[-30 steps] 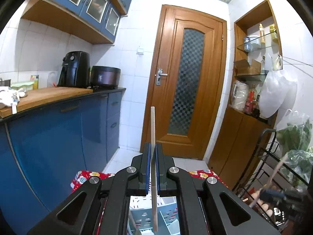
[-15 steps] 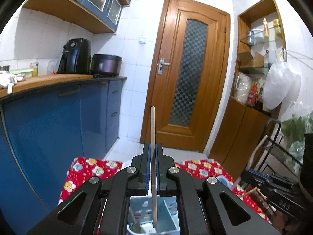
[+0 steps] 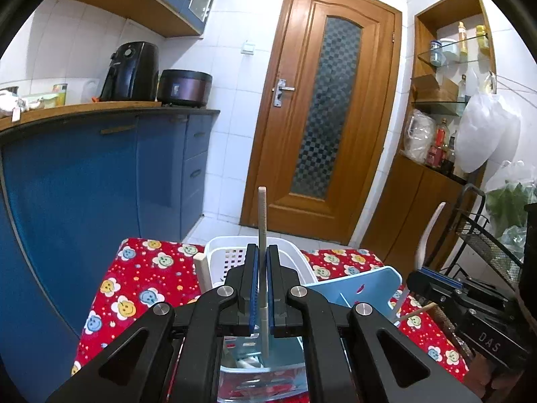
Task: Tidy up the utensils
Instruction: 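Carry the wooden fork and chopstick with both tools over the blue box, then open both tools to drop the wooden fork and chopstick into the box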
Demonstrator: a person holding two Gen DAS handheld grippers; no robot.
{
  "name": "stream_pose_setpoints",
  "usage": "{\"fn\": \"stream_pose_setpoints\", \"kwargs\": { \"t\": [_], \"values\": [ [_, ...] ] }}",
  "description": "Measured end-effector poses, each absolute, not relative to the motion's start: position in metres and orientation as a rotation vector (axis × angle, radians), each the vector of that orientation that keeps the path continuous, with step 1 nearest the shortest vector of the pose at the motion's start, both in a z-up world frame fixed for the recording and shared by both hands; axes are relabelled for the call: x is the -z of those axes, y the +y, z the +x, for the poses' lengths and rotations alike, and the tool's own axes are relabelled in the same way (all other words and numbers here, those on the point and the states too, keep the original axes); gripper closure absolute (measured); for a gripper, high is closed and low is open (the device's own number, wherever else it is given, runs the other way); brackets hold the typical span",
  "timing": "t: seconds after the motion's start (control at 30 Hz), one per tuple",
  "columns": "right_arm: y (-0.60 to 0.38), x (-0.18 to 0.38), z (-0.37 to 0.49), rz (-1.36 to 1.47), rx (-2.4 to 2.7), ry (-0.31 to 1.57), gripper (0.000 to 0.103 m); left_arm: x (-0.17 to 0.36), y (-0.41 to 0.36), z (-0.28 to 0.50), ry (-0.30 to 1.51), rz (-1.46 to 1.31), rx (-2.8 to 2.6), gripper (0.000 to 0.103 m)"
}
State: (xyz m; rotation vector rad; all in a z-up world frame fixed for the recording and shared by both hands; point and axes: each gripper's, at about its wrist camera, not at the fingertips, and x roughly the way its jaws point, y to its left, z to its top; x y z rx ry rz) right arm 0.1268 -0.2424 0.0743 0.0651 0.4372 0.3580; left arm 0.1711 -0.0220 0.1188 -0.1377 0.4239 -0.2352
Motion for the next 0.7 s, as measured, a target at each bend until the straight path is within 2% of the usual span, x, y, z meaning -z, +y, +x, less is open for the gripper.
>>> {"fn": "stream_pose_setpoints", "kwargs": {
  "t": [0.07, 0.1, 0.17, 0.33, 0.37, 0.7],
  "values": [
    [-0.242, -0.076, 0.127, 0.083, -0.38, 0.437, 0.071, -0.12, -0.022, 0.168, 0.427, -0.134, 0.233, 0.098],
    [-0.242, -0.076, 0.126, 0.09, -0.388, 0.434, 0.069, -0.12, -0.023, 0.167, 0.429, -0.132, 0.232, 0.096],
    [-0.242, -0.078, 0.125, 0.102, -0.403, 0.428, 0.068, -0.121, -0.023, 0.165, 0.438, -0.131, 0.228, 0.091],
    [-0.243, -0.084, 0.12, 0.12, -0.431, 0.404, 0.065, -0.126, -0.025, 0.158, 0.449, -0.128, 0.238, 0.069],
    [-0.243, -0.085, 0.118, 0.121, -0.435, 0.4, 0.065, -0.128, -0.026, 0.156, 0.447, -0.126, 0.24, 0.067],
    [-0.251, -0.092, 0.099, 0.153, -0.444, 0.379, 0.065, -0.144, -0.028, 0.132, 0.435, -0.111, 0.275, 0.066]
  ]
}}
